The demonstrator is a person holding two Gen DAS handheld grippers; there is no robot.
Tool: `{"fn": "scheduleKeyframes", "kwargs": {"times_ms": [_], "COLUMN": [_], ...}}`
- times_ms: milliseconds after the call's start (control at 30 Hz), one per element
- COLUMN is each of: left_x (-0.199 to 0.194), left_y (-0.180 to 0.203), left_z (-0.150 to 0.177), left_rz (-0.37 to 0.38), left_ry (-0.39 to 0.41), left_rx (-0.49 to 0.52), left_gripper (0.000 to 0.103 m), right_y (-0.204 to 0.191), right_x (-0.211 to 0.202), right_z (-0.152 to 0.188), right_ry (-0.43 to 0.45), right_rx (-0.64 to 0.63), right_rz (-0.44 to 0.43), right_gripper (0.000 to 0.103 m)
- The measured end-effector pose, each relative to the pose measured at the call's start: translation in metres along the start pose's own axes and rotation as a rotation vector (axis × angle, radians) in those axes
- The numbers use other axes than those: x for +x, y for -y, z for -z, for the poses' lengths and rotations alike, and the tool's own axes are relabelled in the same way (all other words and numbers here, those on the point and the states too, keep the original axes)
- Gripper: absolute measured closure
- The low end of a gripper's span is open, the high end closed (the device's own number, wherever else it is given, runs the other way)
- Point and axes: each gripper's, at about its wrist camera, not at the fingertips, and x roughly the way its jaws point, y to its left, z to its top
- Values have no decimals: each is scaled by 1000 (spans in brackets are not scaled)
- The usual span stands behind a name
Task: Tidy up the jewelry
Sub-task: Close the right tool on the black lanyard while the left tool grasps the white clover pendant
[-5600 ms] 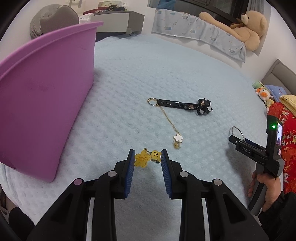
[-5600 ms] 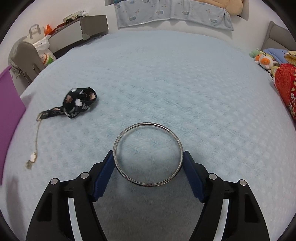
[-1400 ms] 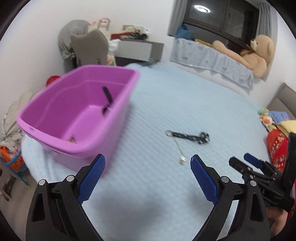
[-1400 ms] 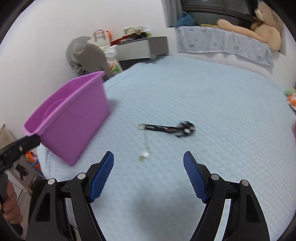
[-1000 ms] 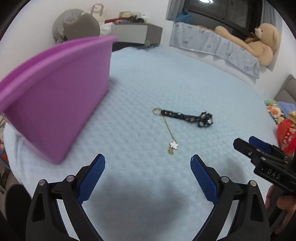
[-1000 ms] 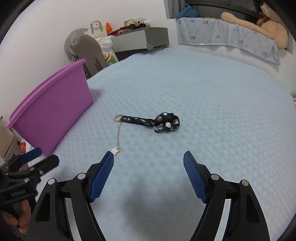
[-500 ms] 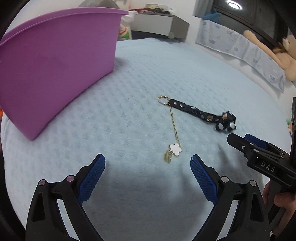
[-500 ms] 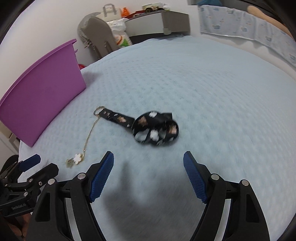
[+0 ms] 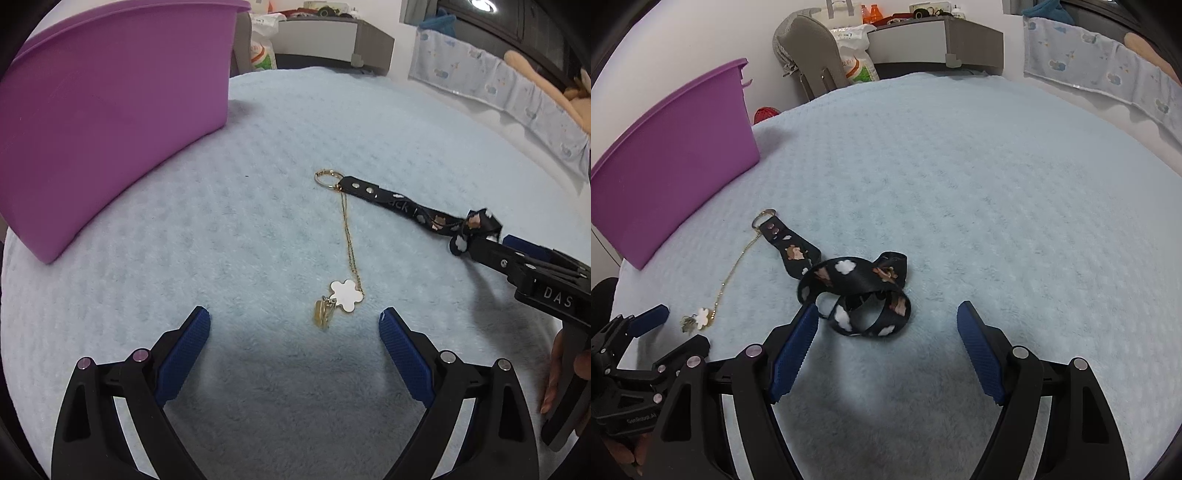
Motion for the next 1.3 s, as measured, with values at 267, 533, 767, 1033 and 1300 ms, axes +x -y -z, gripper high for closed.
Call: {"fn": "scheduleKeyframes", "kwargs": {"times_ms": [267,533,767,1033,1300], "left_x": [5,1,-8,-33,-74], "left_y": [8,4,-5,-17,-35], "left_z": [-4,-2,2,2,-1], "left_rz": [-27,35,118,175,228], "left_ry": [-2,11,-6,16,31], "left_rx": [11,-2,21,104,196], "left_gripper": [27,73,80,80,94], "right_y": [-2,-13,-17,-34,-61], "right_x": [6,11,2,-32,-84], "right_z": [-2,-4,0,9,13], "right_ry": [13,-7,12,75,168], "right_rx": [-14,-61,-21,44,167], "right_rz": [10,18,10,-9,-12], "right_gripper": [35,83,93,93,93]}}
